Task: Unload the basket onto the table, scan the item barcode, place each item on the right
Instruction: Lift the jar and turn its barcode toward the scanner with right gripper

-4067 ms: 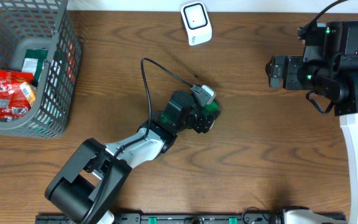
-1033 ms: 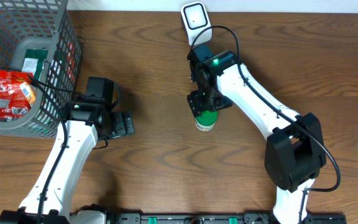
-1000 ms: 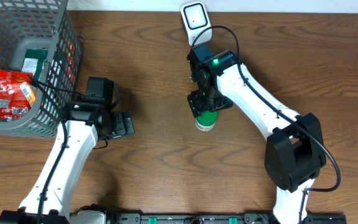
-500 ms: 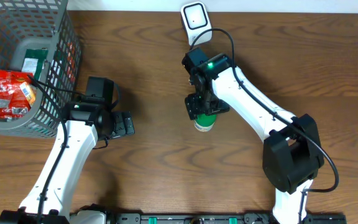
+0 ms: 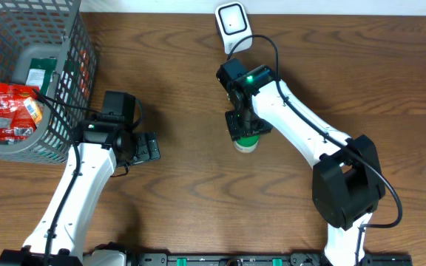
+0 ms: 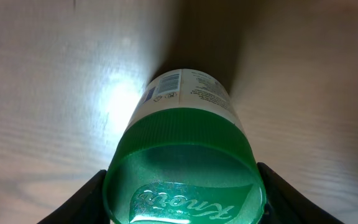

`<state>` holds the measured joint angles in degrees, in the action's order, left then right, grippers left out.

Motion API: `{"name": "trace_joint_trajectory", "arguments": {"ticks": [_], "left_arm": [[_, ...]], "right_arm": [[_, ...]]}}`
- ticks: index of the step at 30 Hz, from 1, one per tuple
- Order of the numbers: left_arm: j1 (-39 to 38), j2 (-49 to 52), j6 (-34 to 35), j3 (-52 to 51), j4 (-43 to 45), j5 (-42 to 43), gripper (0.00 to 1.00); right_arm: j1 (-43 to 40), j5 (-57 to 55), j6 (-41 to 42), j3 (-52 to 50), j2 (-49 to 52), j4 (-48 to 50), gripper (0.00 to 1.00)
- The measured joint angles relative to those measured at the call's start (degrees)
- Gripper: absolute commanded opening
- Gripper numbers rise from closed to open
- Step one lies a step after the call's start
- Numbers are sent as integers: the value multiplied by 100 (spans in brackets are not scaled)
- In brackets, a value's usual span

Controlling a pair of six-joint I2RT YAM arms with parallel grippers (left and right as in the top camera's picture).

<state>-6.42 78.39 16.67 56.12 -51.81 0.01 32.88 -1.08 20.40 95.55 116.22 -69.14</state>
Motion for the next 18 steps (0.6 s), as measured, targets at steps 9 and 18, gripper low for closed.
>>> {"name": "trace_joint_trajectory", "arguments": {"ticks": [9, 18], "left_arm": [[0, 0, 0, 0, 0, 0, 99], [0, 0, 0, 0, 2, 0, 99]], "right_arm": [[-13, -592, 15, 59, -234, 308, 41], [-256, -127, -219, 74, -240, 1213, 38]]}}
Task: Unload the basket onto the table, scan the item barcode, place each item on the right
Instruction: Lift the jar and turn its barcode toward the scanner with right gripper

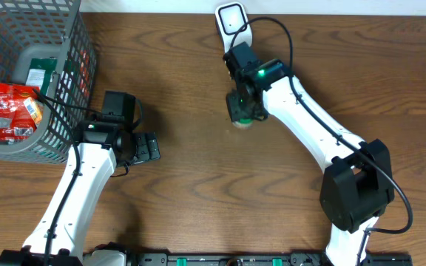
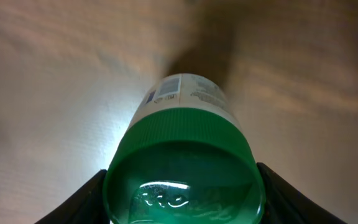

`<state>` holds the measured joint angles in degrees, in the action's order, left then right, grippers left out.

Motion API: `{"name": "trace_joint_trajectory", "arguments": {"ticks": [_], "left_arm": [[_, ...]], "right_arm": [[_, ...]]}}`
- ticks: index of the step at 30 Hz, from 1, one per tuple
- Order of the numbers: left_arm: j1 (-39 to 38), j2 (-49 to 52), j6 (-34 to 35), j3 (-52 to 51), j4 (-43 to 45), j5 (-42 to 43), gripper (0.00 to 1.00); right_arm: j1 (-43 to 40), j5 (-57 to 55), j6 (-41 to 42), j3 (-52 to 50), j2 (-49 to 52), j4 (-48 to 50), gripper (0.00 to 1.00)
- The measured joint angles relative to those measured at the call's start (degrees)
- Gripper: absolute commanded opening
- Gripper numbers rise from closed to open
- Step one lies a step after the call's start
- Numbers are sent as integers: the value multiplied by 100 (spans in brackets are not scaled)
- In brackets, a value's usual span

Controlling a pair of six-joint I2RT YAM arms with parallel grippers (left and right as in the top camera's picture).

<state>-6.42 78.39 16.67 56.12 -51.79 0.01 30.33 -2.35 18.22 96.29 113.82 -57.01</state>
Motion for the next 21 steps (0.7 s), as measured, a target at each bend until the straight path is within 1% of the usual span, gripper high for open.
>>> {"name": "trace_joint_trajectory", "arguments": {"ticks": [8, 13, 16, 21], "left_arm": [[0, 0, 0, 0, 0, 0, 99], [0, 2, 0, 0, -2, 2, 99], [0, 0, 0, 0, 2, 2, 99], [0, 0, 0, 0, 2, 0, 99]], "right_arm": [[-9, -101, -2, -229, 2, 1432, 38], [101, -474, 2, -1034, 2, 2710, 37], [243, -699, 7, -1438, -9, 3097, 38], [459, -1014, -2, -1694, -146, 3014, 41]]}}
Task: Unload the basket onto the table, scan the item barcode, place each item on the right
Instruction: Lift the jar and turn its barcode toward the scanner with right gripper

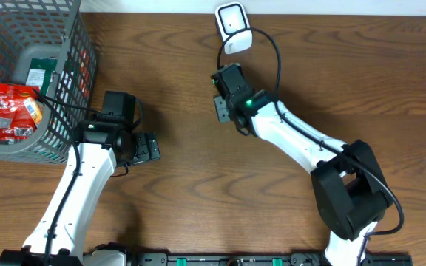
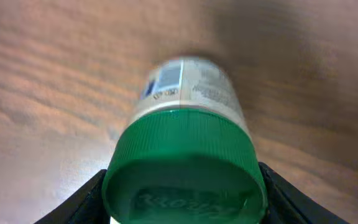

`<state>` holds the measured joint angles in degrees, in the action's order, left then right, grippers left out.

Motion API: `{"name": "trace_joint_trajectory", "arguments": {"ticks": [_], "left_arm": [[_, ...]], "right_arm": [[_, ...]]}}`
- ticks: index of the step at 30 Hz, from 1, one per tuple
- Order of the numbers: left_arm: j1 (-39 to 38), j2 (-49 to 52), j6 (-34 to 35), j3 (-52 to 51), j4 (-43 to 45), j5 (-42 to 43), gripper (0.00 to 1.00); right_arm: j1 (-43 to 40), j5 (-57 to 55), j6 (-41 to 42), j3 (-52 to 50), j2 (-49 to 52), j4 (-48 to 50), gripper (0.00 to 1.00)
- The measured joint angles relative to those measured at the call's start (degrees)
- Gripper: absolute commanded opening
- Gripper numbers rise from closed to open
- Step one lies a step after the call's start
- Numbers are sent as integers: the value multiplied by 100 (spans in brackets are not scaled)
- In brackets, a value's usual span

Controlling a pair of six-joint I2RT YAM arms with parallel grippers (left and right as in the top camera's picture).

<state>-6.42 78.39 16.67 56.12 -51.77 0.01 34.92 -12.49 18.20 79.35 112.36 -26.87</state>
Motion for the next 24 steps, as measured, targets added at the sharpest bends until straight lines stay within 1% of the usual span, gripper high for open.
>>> {"name": "trace_joint_trajectory", "arguments": {"ticks": [4, 6, 7, 8, 11, 13, 16, 20, 24], "left_arm": [[0, 0, 0, 0, 2, 0, 99], [0, 0, 0, 0, 2, 0, 99], [0, 0, 0, 0, 2, 0, 99], [0, 0, 0, 0, 2, 0, 99], [0, 0, 0, 0, 2, 0, 99], [0, 2, 0, 0, 7, 0, 99], [0, 0, 0, 0, 7, 0, 98], [0, 0, 0, 0, 9, 0, 99], [0, 2, 0, 0, 11, 0, 99]], "right_arm": [[160, -101, 4, -236, -24, -361, 49], [247, -105, 46, -345, -11, -678, 61], [275, -92, 81, -380, 0, -848, 71], [299, -83, 107, -389, 11, -964, 77], [369, 31, 203, -400, 26, -1207, 88], [376, 122, 203, -400, 24, -1257, 91], [354, 372, 157, -387, -20, -1451, 99], [321, 564, 50, -205, -334, -1832, 99], [203, 660, -92, 275, -894, -2114, 99]]}}
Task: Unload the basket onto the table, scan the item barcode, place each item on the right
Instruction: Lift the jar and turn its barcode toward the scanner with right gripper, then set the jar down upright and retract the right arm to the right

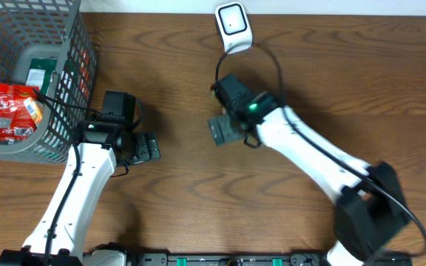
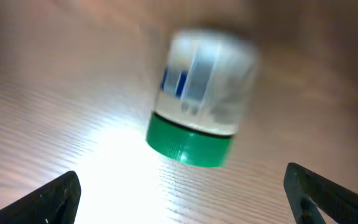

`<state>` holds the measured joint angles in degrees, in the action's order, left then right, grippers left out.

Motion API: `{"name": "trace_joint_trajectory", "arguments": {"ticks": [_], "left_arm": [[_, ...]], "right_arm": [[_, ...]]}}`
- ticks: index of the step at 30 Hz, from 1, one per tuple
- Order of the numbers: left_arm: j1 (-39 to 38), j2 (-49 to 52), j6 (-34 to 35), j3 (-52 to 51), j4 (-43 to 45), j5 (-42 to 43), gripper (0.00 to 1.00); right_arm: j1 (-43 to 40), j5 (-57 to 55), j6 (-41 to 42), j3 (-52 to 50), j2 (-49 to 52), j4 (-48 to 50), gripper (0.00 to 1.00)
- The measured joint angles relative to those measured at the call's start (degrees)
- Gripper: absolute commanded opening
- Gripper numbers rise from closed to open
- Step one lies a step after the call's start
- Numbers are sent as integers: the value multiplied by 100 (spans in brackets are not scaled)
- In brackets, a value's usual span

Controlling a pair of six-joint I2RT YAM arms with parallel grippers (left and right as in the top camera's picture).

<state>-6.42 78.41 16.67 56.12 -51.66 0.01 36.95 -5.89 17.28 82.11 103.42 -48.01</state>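
A white bottle with a green cap (image 2: 197, 106) lies blurred on the wooden table, cap end toward the right wrist camera, a blue-printed label on its side. My right gripper (image 2: 182, 186) is open, its dark fingertips (image 2: 64, 194) wide apart at the frame's lower corners, clear of the bottle. From overhead the right gripper (image 1: 222, 131) is below the white barcode scanner (image 1: 231, 26), and the bottle does not show there. My left gripper (image 1: 148, 146) rests open and empty at the left.
A grey wire basket (image 1: 80, 59) stands at the back left, holding a red packet (image 1: 12, 111) and a green packet (image 1: 41, 74). The scanner's cable (image 1: 272, 55) loops over the table by the right arm.
My right gripper has let go of the bottle: its jaws were shut round the green cap, now they stand wide open and the bottle lies off them. The gripper has moved slightly toward the near side.
My right gripper held the bottle by its green cap at mid-table. Then it held it closer to the scanner, then just left of and below the scanner. Now the jaws are open and the bottle is free on the table. The left arm stayed still.
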Motion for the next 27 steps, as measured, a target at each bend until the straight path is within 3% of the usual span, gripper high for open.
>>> {"name": "trace_joint_trajectory", "arguments": {"ticks": [5, 17, 27], "left_arm": [[0, -2, -2, 0, 0, 0, 99], [0, -2, 0, 0, 2, 0, 99], [0, -2, 0, 0, 37, 0, 99]], "right_arm": [[-142, 9, -44, 533, -452, -330, 99], [-667, 660, -96, 1460, -442, -828, 99], [-2081, 931, -251, 1921, -442, -1665, 99]]}}
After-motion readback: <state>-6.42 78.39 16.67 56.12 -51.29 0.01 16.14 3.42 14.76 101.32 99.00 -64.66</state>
